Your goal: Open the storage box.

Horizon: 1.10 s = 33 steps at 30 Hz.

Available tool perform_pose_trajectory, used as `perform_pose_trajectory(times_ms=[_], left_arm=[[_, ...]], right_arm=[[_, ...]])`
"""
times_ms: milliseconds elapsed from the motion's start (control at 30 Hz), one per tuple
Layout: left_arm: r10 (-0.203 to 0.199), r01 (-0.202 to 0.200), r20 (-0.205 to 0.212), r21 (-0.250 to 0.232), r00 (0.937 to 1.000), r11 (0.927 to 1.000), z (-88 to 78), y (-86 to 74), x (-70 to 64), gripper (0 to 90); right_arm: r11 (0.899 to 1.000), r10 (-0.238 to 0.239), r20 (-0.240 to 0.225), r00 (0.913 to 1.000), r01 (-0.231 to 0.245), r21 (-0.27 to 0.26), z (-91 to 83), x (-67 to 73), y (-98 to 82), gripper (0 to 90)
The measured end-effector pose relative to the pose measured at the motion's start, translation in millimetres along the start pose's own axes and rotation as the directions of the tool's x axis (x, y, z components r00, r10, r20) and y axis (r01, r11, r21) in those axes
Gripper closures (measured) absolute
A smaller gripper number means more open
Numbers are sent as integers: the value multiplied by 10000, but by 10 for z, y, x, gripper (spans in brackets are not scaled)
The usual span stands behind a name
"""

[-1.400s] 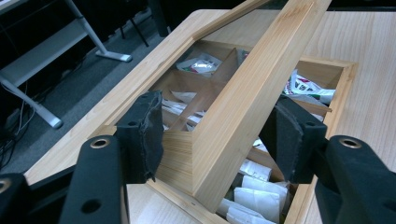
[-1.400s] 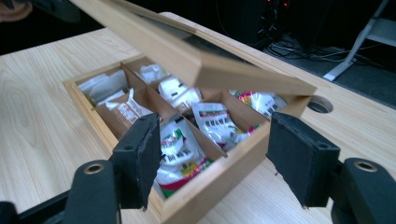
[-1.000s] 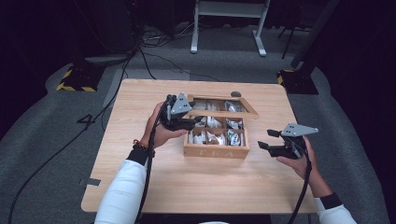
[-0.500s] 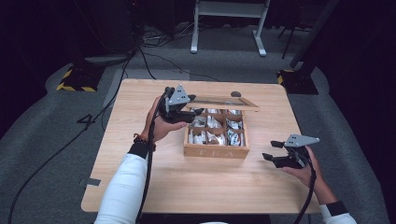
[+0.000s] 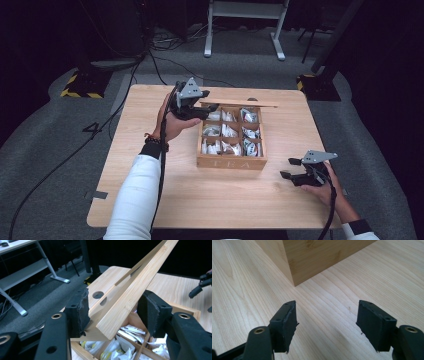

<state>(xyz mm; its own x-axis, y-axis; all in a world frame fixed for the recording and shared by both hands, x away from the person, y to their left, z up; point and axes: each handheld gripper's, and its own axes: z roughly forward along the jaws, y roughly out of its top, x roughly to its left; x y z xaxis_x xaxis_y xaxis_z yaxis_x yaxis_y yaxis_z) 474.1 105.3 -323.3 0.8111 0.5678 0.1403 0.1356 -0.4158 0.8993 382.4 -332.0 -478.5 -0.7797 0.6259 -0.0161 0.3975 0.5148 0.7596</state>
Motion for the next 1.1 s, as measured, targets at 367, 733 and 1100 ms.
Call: perform_pose_trajectory(times_ms=[367,733,1100], left_arm=[[-365,362,-107,-247,9993,9990,58,119,153,429],[-579,572,-220,-331,9981,9978,129,231,307,423],[-857,843,-305,-448,9959,9954,215,323,465,420]], right_arm=[[9999,-44,-252,9997,47,136,86,26,-25,315],[9990,-259,-303,9992,270,359,174,52,-96,288],[9997,-79,-260,9996,85,216,197,46,-161,238]])
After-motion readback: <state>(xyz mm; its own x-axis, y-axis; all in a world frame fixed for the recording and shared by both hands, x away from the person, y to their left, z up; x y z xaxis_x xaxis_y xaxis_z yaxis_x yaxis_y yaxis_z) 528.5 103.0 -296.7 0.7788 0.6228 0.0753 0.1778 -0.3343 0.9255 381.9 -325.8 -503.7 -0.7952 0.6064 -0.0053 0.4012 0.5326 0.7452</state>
